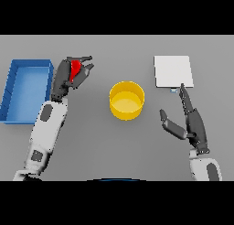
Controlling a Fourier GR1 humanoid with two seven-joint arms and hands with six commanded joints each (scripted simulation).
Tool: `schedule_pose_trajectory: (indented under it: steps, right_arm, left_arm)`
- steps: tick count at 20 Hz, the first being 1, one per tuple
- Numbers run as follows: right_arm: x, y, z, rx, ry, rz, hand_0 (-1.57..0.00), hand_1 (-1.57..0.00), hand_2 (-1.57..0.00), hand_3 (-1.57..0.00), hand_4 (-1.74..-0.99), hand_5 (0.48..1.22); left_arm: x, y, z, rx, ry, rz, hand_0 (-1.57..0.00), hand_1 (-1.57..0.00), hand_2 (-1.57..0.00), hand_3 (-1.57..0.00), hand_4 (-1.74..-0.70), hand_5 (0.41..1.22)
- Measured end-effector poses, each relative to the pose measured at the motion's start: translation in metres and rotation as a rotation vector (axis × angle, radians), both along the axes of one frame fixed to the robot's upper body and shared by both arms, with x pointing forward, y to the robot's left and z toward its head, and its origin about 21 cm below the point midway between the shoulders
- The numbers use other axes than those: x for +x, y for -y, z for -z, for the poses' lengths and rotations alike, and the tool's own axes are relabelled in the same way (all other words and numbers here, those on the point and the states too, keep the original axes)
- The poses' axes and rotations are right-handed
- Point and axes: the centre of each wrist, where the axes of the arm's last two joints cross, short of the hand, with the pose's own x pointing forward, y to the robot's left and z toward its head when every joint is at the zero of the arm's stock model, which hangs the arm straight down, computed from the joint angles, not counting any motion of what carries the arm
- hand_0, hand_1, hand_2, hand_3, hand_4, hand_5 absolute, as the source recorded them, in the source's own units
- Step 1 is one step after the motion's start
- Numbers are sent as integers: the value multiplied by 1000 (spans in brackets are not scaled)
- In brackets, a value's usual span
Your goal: Pick up the red beaker and tilt it to pour out 1 green nut into yellow bowl. Pick up the yellow bowl and place it on the metallic measuring scale.
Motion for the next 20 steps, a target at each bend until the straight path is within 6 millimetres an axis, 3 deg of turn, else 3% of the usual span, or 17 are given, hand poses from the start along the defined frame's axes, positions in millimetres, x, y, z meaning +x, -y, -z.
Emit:
schedule_pose_trajectory:
  steps: [2,4,9,19,20]
  right_arm:
    - [3,-1,-2,-21,-1,8,1,1,1,1,-1245,688]
    - [2,-3,-3,-31,-12,13,1,1,1,1,-1243,694]
    - [-6,-1,-2,-23,-22,8,1,1,1,1,-1248,711]
    - [-3,-2,-4,-9,-8,2,1,1,1,1,-1264,717]
    - [-2,-3,-5,-4,-9,-2,1,1,1,1,-1261,715]
  left_arm:
    - [1,0,-17,141,11,50,-1561,-1561,-1561,-1561,-1731,1119]
    - [1,9,-22,292,4,121,-1563,-1563,-1563,-1563,-1733,1119]
    - [-6,19,-29,405,10,183,-1564,-1565,-1565,-1565,-1734,1112]
    - [12,60,-60,1159,196,360,-1570,-1570,-1570,-1570,-1740,1193]
    - [14,66,-61,1232,207,381,-1570,-1570,-1570,-1570,-1690,1198]
